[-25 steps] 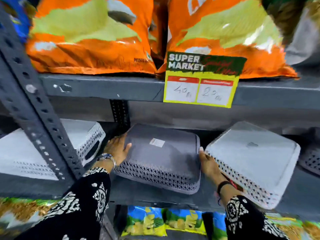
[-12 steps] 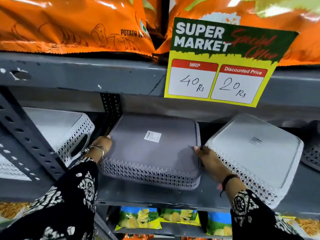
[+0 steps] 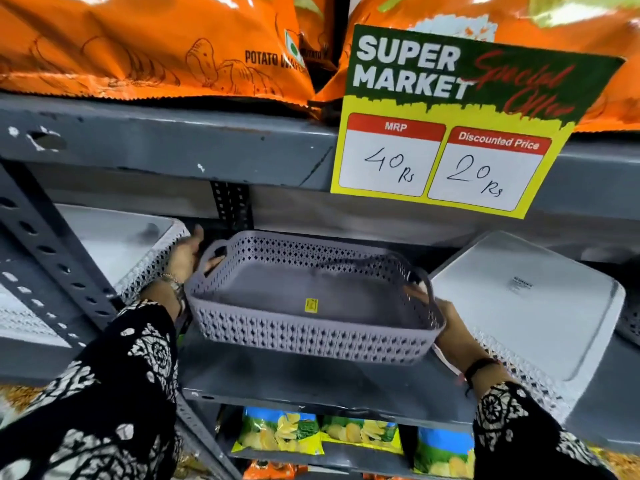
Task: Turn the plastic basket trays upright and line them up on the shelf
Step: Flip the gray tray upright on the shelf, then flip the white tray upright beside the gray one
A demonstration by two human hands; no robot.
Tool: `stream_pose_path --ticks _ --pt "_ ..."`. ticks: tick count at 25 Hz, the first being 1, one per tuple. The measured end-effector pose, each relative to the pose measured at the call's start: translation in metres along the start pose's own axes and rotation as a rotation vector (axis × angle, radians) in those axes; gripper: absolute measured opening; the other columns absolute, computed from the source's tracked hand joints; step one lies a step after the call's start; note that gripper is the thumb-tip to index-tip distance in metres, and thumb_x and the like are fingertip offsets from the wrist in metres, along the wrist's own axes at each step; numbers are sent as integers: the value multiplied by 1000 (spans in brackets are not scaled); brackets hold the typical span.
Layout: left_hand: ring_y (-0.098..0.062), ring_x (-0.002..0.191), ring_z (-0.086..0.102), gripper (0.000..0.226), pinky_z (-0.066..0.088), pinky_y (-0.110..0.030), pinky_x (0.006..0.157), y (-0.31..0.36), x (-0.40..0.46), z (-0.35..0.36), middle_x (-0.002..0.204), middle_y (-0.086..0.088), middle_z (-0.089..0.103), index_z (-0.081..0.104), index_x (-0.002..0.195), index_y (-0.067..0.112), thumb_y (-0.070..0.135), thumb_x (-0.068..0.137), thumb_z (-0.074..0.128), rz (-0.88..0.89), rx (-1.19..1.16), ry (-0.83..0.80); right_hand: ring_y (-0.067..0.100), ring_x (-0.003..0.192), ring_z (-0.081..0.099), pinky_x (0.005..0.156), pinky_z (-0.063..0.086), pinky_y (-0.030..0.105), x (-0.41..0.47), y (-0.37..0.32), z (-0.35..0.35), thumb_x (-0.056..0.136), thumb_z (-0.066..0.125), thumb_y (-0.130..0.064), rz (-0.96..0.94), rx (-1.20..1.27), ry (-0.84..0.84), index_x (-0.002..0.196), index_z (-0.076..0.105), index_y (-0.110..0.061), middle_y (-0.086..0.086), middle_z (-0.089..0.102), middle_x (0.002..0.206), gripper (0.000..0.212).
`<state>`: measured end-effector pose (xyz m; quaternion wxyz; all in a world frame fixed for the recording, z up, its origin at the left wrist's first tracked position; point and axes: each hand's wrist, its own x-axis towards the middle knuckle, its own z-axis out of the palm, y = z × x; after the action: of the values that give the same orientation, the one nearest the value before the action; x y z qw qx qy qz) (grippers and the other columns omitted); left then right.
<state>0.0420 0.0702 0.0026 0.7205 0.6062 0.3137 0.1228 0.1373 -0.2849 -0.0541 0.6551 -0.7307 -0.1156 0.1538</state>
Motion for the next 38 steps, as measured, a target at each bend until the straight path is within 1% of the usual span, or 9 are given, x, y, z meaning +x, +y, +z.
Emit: stream_pose_path --ticks 3,8,12,16,19,22,26,31,38 --pt "-28 137 36 41 25 -44 118 -9 0 3 147 -4 38 34 142 7 15 101 31 -195 203 40 16 71 68 66 58 27 -1 11 -2 89 43 -10 137 344 -16 89 70 -17 -1 75 76 28" --pt "-29 132 45 38 44 -42 99 -33 18 -7 143 -10 48 41 137 10 16 100 35 -205 279 114 20 92 67 86 52 36 8 22 7 93 31 -39 255 442 -7 105 65 -15 3 75 94 43" --pt "-29 132 44 39 35 -45 111 -43 26 -6 143 -11 48 39 140 10 14 101 30 -207 303 164 20 87 68 84 53 34 2 35 13 93 37 -25 213 407 63 96 67 -13 6 74 91 32" --pt "-28 125 49 39 49 -35 85 -43 22 -4 135 -13 53 39 139 9 14 101 29 -126 461 182 20 89 67 86 52 32 -4 36 13 92 39 -19 204 405 95 98 66 -10 3 75 89 29" --pt "-40 117 54 38 49 -46 98 -41 20 -3 131 -24 55 46 134 6 15 98 38 -65 765 277 30 106 58 99 43 43 -5 29 13 92 42 -19 198 299 135 118 54 -3 15 64 112 33" --pt "-46 109 56 43 50 -48 95 -27 3 28 122 -34 56 41 136 3 10 94 41 132 1112 337 18 117 47 101 37 31 -7 -3 12 90 47 -17 7 100 220 129 42 -4 2 49 125 41" --pt "-43 117 53 42 46 -44 97 -14 -32 148 132 -28 52 42 134 2 9 93 43 343 942 227 13 112 50 94 36 21 -2 -45 -34 89 49 -16 -218 -89 311 123 50 -4 5 56 120 35" --pt "-34 133 40 73 35 -38 112 -58 -84 310 147 -22 37 17 146 -1 25 87 51 209 668 5 32 107 59 85 35 14 10 -32 -181 89 43 -8 -238 -601 520 121 53 -4 17 62 120 34" --pt "-40 138 28 63 28 -45 114 -114 -125 391 152 -27 21 19 144 -4 18 92 49 -119 496 339 41 115 50 97 38 44 48 -15 -306 81 37 -35 20 -784 236 125 46 -2 27 53 127 56"
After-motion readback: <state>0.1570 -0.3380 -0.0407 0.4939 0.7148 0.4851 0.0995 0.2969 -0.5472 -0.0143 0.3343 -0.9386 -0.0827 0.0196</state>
